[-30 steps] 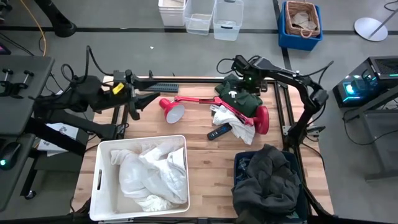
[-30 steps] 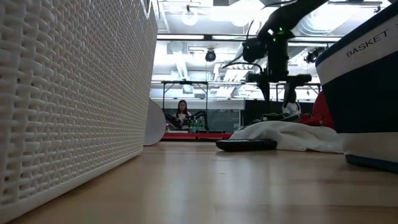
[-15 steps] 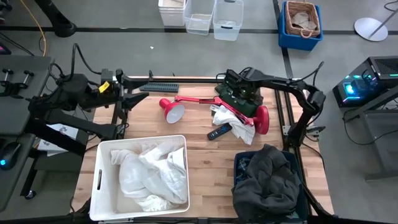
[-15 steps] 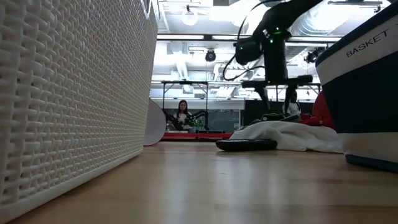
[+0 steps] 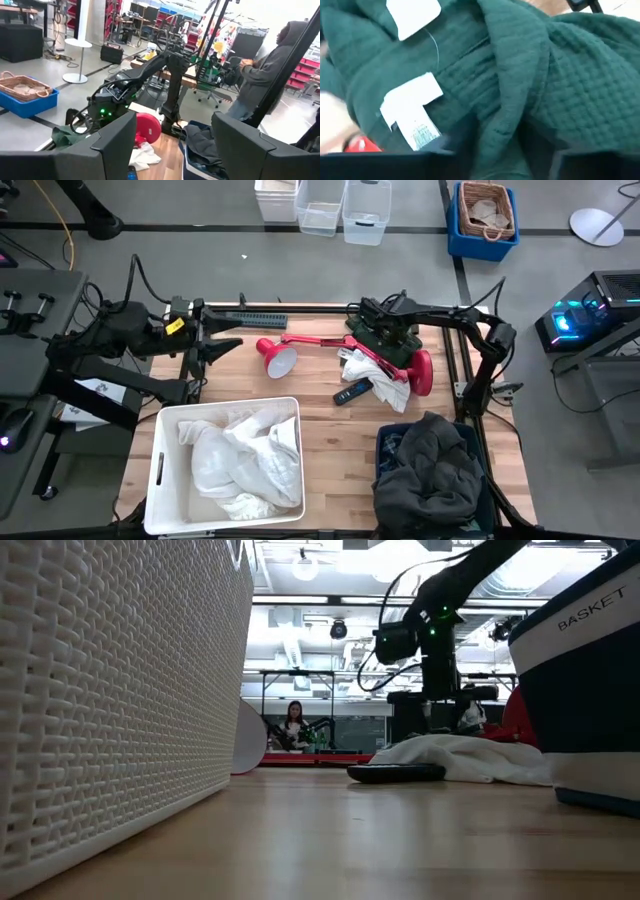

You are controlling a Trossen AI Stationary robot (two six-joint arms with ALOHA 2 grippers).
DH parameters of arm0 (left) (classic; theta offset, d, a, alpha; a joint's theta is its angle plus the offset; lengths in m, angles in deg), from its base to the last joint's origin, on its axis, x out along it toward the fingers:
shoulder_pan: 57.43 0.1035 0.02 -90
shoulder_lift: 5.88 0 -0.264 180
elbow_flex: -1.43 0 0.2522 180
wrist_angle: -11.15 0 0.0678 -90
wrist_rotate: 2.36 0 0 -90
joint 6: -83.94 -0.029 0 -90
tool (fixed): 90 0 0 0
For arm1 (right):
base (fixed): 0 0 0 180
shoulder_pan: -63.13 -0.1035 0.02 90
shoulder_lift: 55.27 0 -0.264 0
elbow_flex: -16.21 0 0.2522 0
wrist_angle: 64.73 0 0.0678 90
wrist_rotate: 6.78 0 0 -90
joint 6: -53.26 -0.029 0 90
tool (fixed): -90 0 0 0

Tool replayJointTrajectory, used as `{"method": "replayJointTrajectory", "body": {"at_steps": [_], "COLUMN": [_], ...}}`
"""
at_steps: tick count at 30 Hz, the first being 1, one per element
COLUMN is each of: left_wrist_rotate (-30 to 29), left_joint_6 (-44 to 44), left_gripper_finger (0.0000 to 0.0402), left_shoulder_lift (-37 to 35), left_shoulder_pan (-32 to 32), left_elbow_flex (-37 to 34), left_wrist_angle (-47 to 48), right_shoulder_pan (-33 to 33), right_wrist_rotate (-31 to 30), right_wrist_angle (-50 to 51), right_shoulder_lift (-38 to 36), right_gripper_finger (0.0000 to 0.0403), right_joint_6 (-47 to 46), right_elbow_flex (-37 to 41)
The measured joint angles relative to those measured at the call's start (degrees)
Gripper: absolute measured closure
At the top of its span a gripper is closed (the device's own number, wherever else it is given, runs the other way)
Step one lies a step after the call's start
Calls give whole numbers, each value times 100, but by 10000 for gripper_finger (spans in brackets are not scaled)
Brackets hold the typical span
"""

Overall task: Sort clothes
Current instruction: Put the green shirt into the blue bin

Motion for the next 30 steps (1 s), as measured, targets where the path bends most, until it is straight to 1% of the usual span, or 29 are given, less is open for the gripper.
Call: {"method": "replayJointTrajectory", "body": {"at_steps": [3, 4, 7, 8, 11, 13, 15, 17, 21, 24, 26, 30], "left_wrist_rotate": [-14, -41, -95, -123, -218, -271, -353, -426, -673, -854, -949, -998], "left_joint_6": [-12, -47, -142, -144, -147, -146, -146, -149, -148, -149, -148, -143], "left_gripper_finger": [156, 156, 156, 156, 156, 156, 156, 156, 156, 156, 156, 156], "left_shoulder_lift": [1, 0, 1, 1, -2, -2, 6, 40, 129, 201, 267, 424], "left_shoulder_pan": [3, 4, 4, 4, 4, 4, 4, 4, 4, 4, 4, 4], "left_elbow_flex": [0, 0, 0, 0, 0, 0, 0, 0, 0, 0, 0, -2], "left_wrist_angle": [-71, -100, -175, -212, -263, -296, -304, -381, -500, -600, -702, -920], "right_shoulder_pan": [50, 42, -76, -144, -346, -555, -815, -1154, -1842, -2444, -2876, -3554], "right_wrist_rotate": [194, 180, 154, 63, -263, -586, -836, -1142, -1437, -1438, -1421, -1433], "right_wrist_angle": [111, 126, 266, 276, 332, 171, -246, -940, -2201, -2973, -3330, -3557], "right_shoulder_lift": [-158, -236, -551, -709, -1419, -1967, -2605, -3221, -4135, -4464, -4534, -4426], "right_gripper_finger": [364, 382, 395, 397, 399, 399, 400, 400, 401, 402, 402, 402], "right_joint_6": [578, 789, 1080, 1229, 1473, 1742, 2208, 2855, 4259, 5295, 5880, 6586], "right_elbow_flex": [0, 0, 1, 2, -147, -384, -728, -1123, -1918, -2449, -2718, -3105]}}
